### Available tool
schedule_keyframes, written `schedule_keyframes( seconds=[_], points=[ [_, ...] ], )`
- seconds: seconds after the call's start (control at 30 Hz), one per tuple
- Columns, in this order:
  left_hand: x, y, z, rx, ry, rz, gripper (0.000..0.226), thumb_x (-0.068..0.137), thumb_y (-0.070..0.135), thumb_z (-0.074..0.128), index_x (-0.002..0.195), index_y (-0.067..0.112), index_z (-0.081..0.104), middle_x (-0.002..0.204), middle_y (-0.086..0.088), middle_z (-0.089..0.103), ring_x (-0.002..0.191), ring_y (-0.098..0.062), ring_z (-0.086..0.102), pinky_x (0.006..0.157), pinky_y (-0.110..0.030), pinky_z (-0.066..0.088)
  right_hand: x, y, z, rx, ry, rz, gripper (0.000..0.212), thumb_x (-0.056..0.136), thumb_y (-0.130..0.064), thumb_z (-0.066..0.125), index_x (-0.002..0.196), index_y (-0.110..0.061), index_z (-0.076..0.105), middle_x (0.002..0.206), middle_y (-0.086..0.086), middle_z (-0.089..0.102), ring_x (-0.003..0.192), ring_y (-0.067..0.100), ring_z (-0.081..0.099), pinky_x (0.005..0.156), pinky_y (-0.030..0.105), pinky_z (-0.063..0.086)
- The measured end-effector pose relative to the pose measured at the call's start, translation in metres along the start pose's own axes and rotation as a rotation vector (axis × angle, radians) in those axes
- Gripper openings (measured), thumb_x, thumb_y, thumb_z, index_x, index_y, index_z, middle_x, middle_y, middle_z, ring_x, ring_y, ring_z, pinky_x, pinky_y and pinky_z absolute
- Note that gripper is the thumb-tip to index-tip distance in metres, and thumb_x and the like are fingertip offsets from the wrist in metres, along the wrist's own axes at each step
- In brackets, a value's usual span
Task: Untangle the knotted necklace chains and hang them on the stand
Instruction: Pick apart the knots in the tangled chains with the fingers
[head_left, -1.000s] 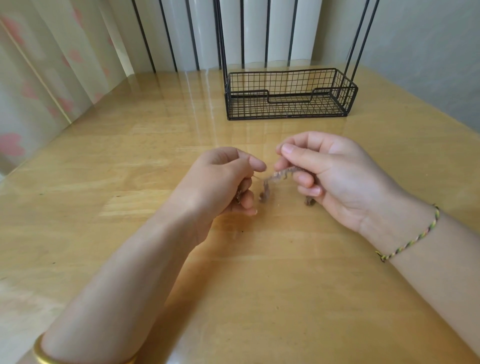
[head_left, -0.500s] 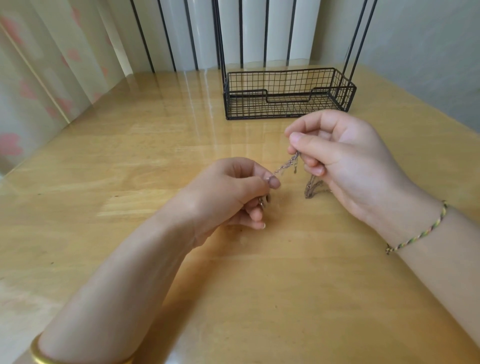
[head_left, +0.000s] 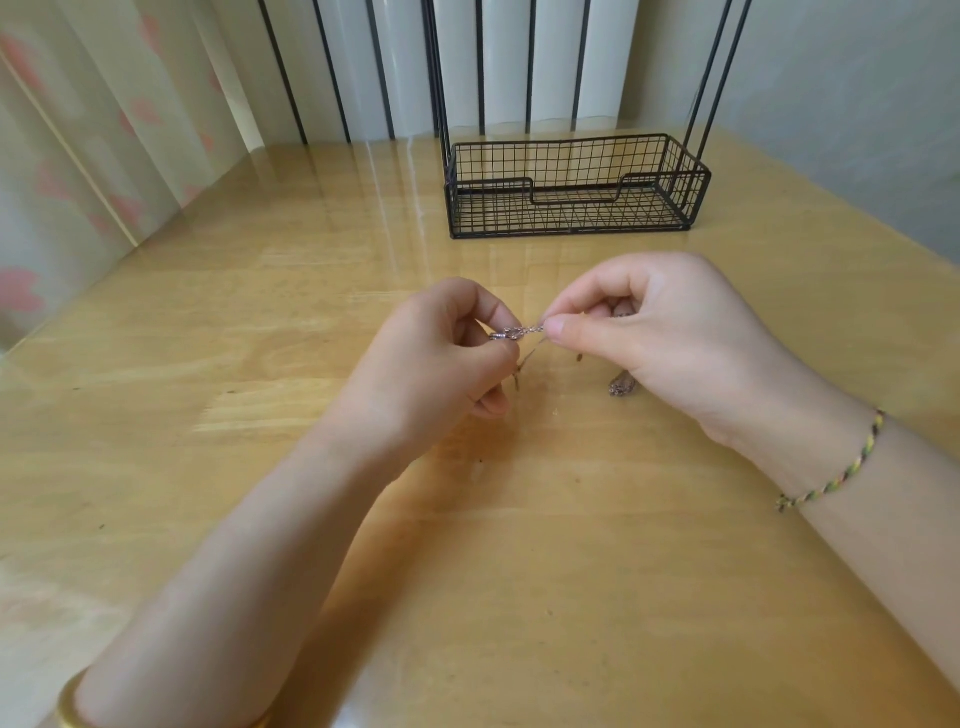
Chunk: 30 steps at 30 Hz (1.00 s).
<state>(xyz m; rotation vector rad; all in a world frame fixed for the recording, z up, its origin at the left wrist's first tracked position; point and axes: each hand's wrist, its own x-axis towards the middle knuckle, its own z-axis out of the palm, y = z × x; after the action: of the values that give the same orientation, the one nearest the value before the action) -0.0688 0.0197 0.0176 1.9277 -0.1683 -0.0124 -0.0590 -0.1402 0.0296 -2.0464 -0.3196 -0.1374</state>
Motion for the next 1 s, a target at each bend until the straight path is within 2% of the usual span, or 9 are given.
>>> schedule_keyframes(
  seconds=[0.07,0.13,0.27,0.37,0.47,0.6,0.77,0.87,1.0],
  points=[
    [-0.0006,0.0003,0.0006,0.000,-0.025,-0.010,0.008,0.087,0.002,0.058,0.084,0.010,0.058,0.048,0.007,0.055,0.045,-0.011,0.057,0.052,-0.023,0.053,0.0000,0.0009,0.0002,0.057,0.007,0.028,0.008,0.079,-0.016,0.071,0.071,-0.019,0.070,0.064,-0.001,0.056,0.055,0.006,0.044,0.050,0.020,0.036],
    [-0.0016,0.0015,0.0011,-0.039,-0.051,-0.030,0.008,0.087,0.004,0.061,0.084,0.011,0.058,0.051,0.006,0.057,0.048,-0.011,0.058,0.057,-0.026,0.056,0.0005,0.0030,-0.0003,0.115,0.011,0.079,0.008,0.081,-0.017,0.069,0.072,-0.018,0.069,0.061,-0.008,0.055,0.049,0.001,0.043,0.044,0.017,0.034],
    [-0.0025,0.0027,-0.0012,-0.171,-0.047,-0.080,0.008,0.087,0.010,0.064,0.080,0.014,0.061,0.069,-0.004,0.055,0.064,-0.014,0.058,0.071,-0.033,0.056,0.0020,0.0063,-0.0009,0.165,-0.012,0.110,0.009,0.083,-0.016,0.067,0.075,-0.018,0.070,0.062,-0.009,0.054,0.044,-0.003,0.042,0.043,0.017,0.032],
    [-0.0015,0.0024,-0.0045,-0.227,-0.010,-0.112,0.010,0.086,0.013,0.065,0.077,0.017,0.063,0.072,-0.001,0.050,0.070,-0.013,0.050,0.074,-0.033,0.050,0.0018,0.0066,0.0000,0.144,-0.024,0.085,0.008,0.083,-0.013,0.067,0.078,-0.018,0.071,0.064,-0.005,0.055,0.047,-0.002,0.041,0.046,0.015,0.033],
    [-0.0002,0.0021,-0.0046,-0.265,0.015,-0.129,0.011,0.087,0.013,0.063,0.077,0.017,0.063,0.076,0.000,0.056,0.071,-0.011,0.053,0.075,-0.030,0.049,0.0010,0.0049,0.0000,0.121,-0.032,0.060,0.007,0.082,-0.012,0.068,0.081,-0.017,0.072,0.065,-0.003,0.054,0.053,0.001,0.042,0.050,0.013,0.037],
    [0.0012,0.0010,-0.0037,-0.313,0.029,-0.121,0.013,0.089,0.011,0.059,0.077,0.016,0.061,0.082,0.001,0.065,0.080,-0.011,0.061,0.077,-0.028,0.051,-0.0007,0.0014,0.0012,0.046,-0.030,0.020,0.008,0.081,-0.011,0.069,0.081,-0.019,0.071,0.080,0.006,0.067,0.066,0.005,0.053,0.063,0.016,0.045],
    [0.0005,0.0022,-0.0022,-0.335,0.024,-0.102,0.012,0.091,0.013,0.057,0.080,0.015,0.060,0.072,0.005,0.067,0.073,-0.009,0.063,0.072,-0.025,0.051,-0.0007,0.0002,0.0021,0.066,-0.017,0.023,0.007,0.080,-0.010,0.069,0.076,-0.016,0.069,0.071,0.002,0.059,0.059,0.004,0.048,0.057,0.016,0.041],
    [0.0005,0.0025,-0.0015,-0.309,0.040,-0.104,0.014,0.091,0.013,0.058,0.077,0.016,0.061,0.069,0.006,0.065,0.069,-0.009,0.060,0.070,-0.024,0.050,0.0001,0.0019,0.0024,0.146,0.005,0.060,0.009,0.079,-0.011,0.068,0.073,-0.018,0.067,0.061,-0.007,0.052,0.049,0.000,0.041,0.048,0.012,0.034],
    [-0.0003,0.0035,0.0002,-0.261,0.004,-0.121,0.017,0.089,0.012,0.058,0.073,0.014,0.062,0.061,0.007,0.061,0.061,-0.009,0.056,0.065,-0.022,0.049,-0.0002,0.0006,0.0029,0.312,0.019,0.125,0.015,0.079,-0.010,0.065,0.068,-0.020,0.065,0.056,-0.011,0.051,0.052,0.006,0.040,0.046,0.018,0.031]
  ],
)
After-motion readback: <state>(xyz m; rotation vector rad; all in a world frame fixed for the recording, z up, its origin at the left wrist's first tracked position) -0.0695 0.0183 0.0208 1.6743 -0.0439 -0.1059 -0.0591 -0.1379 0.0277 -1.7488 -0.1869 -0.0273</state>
